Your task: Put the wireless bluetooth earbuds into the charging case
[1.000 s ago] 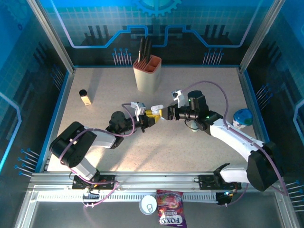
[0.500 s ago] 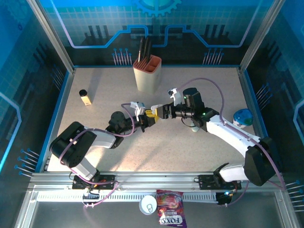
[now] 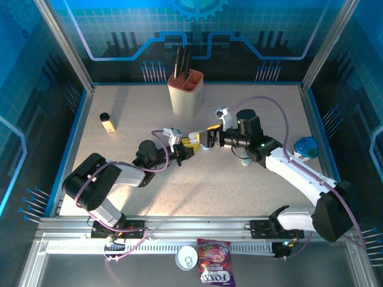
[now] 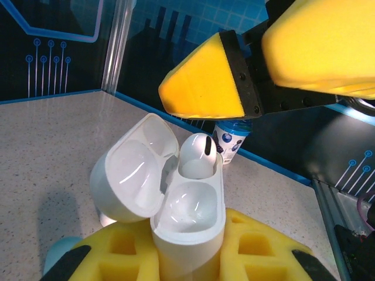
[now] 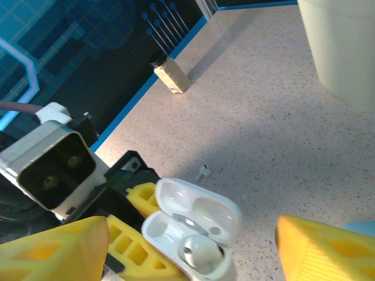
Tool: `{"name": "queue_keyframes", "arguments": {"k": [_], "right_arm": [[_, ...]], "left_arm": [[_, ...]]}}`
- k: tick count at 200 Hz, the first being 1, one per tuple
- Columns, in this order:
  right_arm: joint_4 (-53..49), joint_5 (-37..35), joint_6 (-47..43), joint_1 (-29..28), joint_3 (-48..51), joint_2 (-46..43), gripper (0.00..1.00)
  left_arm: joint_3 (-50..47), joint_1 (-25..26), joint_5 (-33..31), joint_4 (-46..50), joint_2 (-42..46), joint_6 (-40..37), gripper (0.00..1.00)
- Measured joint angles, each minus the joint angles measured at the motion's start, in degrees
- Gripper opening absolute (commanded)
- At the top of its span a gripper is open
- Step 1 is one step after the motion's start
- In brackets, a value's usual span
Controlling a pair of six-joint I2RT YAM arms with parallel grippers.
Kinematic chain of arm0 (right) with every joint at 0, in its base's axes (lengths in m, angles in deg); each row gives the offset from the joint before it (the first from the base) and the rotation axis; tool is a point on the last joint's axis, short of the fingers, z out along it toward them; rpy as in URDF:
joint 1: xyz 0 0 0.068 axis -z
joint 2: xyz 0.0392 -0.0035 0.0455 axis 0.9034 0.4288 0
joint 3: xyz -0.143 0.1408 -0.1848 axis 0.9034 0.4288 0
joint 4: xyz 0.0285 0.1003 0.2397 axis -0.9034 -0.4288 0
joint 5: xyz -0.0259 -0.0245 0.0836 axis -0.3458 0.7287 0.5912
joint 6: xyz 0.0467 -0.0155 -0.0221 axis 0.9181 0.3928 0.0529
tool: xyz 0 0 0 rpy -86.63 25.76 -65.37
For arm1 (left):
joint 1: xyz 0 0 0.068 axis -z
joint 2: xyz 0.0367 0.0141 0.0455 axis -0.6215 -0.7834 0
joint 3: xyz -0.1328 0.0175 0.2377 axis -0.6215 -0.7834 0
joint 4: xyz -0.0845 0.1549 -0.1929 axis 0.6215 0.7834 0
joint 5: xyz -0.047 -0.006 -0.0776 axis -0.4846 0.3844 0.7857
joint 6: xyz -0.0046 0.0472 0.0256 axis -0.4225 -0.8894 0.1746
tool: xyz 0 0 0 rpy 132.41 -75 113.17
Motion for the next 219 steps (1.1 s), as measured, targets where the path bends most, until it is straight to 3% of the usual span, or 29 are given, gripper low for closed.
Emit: {"name": "queue_keyframes", "arguments": {"k": [39, 81, 117, 164, 219], "right_arm": [[0.7, -2.03, 0.66, 0.11, 0.79, -0.04, 0.73], [1.9, -4.85, 1.29, -0.48, 0.76, 4.13, 0.72], [-0.09, -8.04, 0.98, -5.92, -4.48, 14.34, 0.71], [0.31, -11.17, 0.68, -13.86, -17.44, 29.59, 0.7], [0.15, -11.96, 0.52, -17.4, -31.5, 46.45, 0.7]], "left_arm": [[-3.13, -4.42, -1.18, 1.01, 4.07, -0.33, 0.06], [-5.44, -10.93, -6.62, 9.16, 17.86, -0.17, 0.06], [-5.2, -14.03, -11.47, 22.97, 31.52, -1.44, 0.05], [-3.78, -14.43, -17.77, 39.63, 46.66, -3.48, 0.03], [1.81, -14.43, -19.82, 53.75, 53.48, -5.68, 0.01]]}}
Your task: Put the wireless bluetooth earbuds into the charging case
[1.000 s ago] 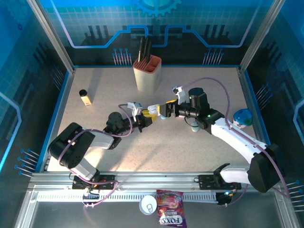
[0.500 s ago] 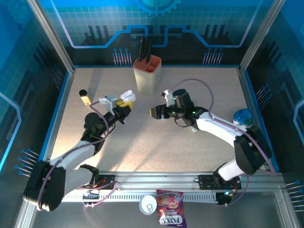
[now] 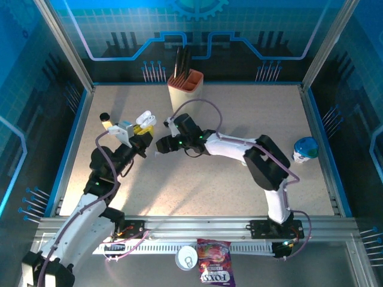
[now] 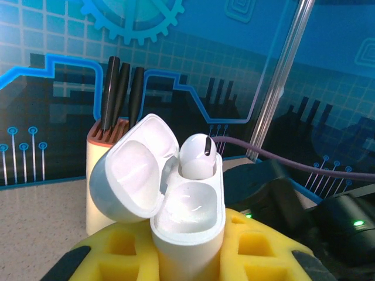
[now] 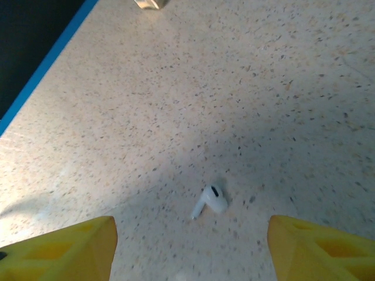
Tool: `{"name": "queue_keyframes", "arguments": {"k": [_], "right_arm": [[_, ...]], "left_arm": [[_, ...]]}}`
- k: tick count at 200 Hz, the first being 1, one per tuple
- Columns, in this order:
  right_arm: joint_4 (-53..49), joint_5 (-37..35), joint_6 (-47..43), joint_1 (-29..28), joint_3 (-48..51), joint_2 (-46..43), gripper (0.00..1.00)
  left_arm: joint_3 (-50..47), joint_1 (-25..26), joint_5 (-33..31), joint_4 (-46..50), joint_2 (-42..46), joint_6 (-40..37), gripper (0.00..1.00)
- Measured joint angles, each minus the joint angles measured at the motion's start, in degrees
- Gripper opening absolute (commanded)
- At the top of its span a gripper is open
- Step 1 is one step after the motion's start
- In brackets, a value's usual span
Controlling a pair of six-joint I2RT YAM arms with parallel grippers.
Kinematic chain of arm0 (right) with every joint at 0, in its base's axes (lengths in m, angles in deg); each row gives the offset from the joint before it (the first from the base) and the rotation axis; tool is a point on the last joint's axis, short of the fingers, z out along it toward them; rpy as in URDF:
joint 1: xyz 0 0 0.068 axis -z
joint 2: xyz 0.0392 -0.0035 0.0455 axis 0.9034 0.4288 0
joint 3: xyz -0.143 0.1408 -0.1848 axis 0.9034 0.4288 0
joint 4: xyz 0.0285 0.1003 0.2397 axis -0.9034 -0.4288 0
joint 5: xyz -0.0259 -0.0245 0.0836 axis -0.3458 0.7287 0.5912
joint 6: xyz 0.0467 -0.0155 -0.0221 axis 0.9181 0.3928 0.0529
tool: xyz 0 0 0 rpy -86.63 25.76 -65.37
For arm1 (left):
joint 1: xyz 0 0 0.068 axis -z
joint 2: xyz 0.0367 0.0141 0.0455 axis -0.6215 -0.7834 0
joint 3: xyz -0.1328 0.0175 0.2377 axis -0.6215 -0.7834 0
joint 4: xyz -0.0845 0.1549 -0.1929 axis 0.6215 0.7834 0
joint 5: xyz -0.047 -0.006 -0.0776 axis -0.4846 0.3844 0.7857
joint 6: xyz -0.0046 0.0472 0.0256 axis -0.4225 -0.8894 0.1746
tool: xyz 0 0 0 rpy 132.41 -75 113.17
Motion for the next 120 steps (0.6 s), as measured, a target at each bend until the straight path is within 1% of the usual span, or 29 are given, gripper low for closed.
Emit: {"name": "queue_keyframes", "arguments": {"k": [24, 39, 80, 120], "right_arm": [[-0.92, -0.11, -0.59, -0.39, -5.49, 5.73, 0.69], [-1.49, -0.11, -0.87, -0.61, -8.46, 8.72, 0.67], [-6.01, -0.2, -2.8, -1.64, -15.91, 15.19, 0.5], [-9.46, -1.38, -5.35, -2.58, -17.31, 16.24, 0.34]], "left_arm": [[1.05, 0.0, -0.13, 3.06, 0.59, 0.2, 0.0], [1.05, 0.0, -0.59, 4.31, 0.81, 0.37, 0.0], [1.03, 0.0, -1.55, 5.07, 1.57, 0.37, 0.0], [1.03, 0.0, -1.92, 5.92, 1.7, 0.35, 0.0]]}}
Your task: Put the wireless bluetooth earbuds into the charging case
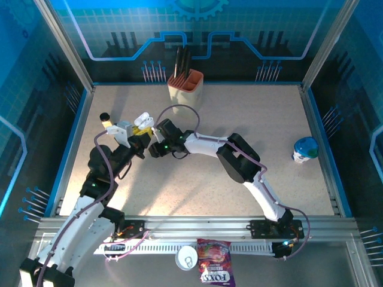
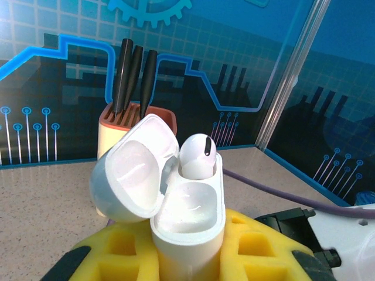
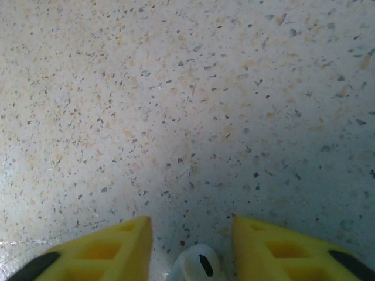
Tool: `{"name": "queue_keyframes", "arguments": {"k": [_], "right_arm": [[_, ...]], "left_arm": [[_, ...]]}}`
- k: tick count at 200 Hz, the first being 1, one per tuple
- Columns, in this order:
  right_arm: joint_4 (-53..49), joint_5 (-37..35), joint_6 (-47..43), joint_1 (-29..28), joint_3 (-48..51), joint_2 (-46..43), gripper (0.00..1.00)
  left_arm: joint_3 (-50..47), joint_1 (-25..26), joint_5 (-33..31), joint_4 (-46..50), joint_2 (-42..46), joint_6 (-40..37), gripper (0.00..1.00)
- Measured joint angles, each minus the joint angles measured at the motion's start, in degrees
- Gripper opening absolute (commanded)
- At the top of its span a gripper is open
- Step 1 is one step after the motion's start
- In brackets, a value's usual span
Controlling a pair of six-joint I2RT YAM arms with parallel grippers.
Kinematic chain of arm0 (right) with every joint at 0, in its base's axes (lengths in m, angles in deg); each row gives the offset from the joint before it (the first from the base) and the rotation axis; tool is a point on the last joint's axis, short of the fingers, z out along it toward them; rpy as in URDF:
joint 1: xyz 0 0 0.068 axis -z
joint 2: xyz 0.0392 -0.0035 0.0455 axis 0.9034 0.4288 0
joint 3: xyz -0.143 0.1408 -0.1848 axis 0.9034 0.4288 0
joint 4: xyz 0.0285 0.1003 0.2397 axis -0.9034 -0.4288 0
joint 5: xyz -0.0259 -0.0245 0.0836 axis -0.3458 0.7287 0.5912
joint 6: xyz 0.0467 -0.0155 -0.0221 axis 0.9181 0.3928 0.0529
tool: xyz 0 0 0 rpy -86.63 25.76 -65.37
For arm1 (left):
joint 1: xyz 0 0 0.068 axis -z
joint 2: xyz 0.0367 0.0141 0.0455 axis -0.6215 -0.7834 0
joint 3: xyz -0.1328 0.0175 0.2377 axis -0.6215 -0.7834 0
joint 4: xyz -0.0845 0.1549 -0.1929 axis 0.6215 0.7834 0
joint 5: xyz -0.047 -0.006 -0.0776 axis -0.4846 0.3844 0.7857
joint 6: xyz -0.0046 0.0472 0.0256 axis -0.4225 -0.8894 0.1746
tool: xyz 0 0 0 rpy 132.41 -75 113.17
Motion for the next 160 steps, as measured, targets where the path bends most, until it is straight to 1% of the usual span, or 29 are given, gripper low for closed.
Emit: {"name": "queue_keyframes", "arguments": {"k": [19, 43, 48, 55, 99, 120, 160], "right_arm": [[-1.7, -0.33, -1.42, -0.26, -0.26, 0.0, 0.27], [-3.43, -1.22, -2.89, -0.57, -0.59, 0.0, 0.21], [-3.65, -1.36, -3.32, -0.63, -0.76, 0.0, 0.18], [-3.96, -1.62, -3.72, -0.7, -0.92, 0.0, 0.16], [-3.78, -1.99, -5.97, -0.74, -0.57, -0.33, 0.15], [-1.57, -1.9, -6.27, -0.61, 4.5, -3.17, 0.15], [6.38, -1.18, -5.11, 1.62, 21.09, -12.79, 0.15]], "left_arm": [[0.0, 0.0, 0.0, 0.0, 0.0, 0.0, 0.0], [0.0, 0.0, 0.0, 0.0, 0.0, 0.0, 0.0], [0.0, 0.0, 0.0, 0.0, -0.02, 0.0, 0.0], [0.0, 0.0, 0.0, -0.02, -0.04, 0.0, 0.0], [0.0, 0.0, 0.0, 0.0, -0.87, 0.0, 0.0], [-0.02, 0.0, 0.02, 0.0, -1.44, 0.02, 0.0], [-0.35, 0.0, 0.02, -0.02, -1.97, 0.0, 0.0]]}}
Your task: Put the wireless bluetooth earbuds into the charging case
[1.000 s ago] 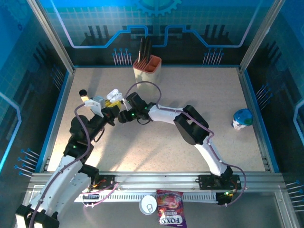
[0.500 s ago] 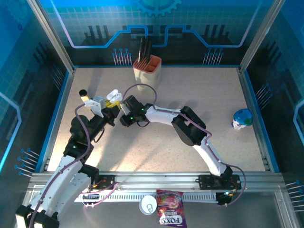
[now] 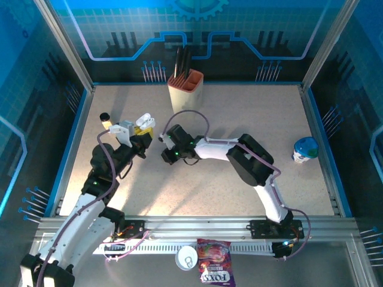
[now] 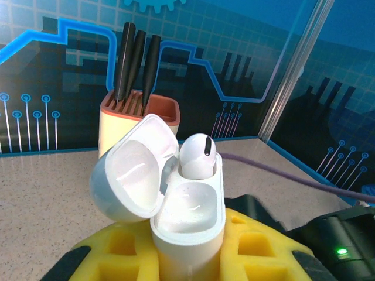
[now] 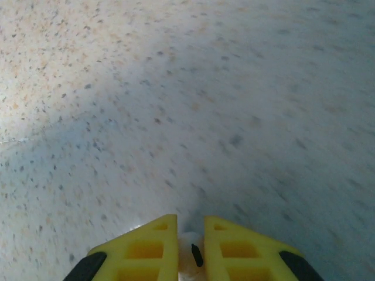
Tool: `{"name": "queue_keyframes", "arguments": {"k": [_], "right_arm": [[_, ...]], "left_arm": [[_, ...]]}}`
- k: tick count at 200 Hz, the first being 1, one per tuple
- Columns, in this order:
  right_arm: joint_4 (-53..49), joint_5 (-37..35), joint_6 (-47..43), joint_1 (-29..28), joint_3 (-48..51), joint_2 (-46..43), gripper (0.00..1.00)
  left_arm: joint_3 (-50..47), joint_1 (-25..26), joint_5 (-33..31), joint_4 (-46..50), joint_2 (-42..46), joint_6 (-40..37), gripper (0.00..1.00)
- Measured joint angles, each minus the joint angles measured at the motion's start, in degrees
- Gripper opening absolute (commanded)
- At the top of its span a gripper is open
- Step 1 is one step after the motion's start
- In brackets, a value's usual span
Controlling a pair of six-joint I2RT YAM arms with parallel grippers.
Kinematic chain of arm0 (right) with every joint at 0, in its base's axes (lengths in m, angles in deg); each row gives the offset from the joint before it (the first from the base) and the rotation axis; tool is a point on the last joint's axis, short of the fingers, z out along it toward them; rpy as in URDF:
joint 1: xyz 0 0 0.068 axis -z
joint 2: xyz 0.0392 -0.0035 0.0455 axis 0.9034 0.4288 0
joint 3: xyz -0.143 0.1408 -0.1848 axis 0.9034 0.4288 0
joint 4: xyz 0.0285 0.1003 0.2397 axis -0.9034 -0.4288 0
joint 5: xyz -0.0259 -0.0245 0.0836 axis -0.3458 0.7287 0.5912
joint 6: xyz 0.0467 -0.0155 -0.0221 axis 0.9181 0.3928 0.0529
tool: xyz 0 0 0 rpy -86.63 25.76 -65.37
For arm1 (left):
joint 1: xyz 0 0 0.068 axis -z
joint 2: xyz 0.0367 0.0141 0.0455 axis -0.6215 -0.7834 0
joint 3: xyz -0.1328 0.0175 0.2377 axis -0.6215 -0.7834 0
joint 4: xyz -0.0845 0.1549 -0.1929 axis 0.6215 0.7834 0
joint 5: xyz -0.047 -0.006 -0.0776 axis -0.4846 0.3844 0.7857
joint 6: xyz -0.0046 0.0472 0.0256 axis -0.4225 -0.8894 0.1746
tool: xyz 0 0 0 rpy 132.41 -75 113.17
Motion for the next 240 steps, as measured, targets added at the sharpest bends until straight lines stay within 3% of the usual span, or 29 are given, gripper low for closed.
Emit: {"name": "queue_keyframes", "arguments": {"k": [69, 109, 171, 240], "right_arm": [[12.41, -4.55, 0.02, 7.23, 25.2, -19.37, 0.15], [13.97, -8.04, -1.18, 7.32, 33.38, -30.93, 0.15], [16.87, -11.52, -4.46, 7.13, 34.82, -43.87, 0.14], [17.35, -10.4, -7.89, 4.07, 30.14, -45.35, 0.14]], "left_arm": [[-4.28, 0.55, 3.72, -0.57, -3.93, -0.11, 0.0], [-5.11, 6.54, 5.44, -1.86, -10.75, -0.42, 0.0], [-5.11, 12.72, 6.05, -7.56, -19.82, 0.07, 0.0], [-5.11, 14.8, 8.74, -10.86, -22.82, 0.09, 0.0]]}}
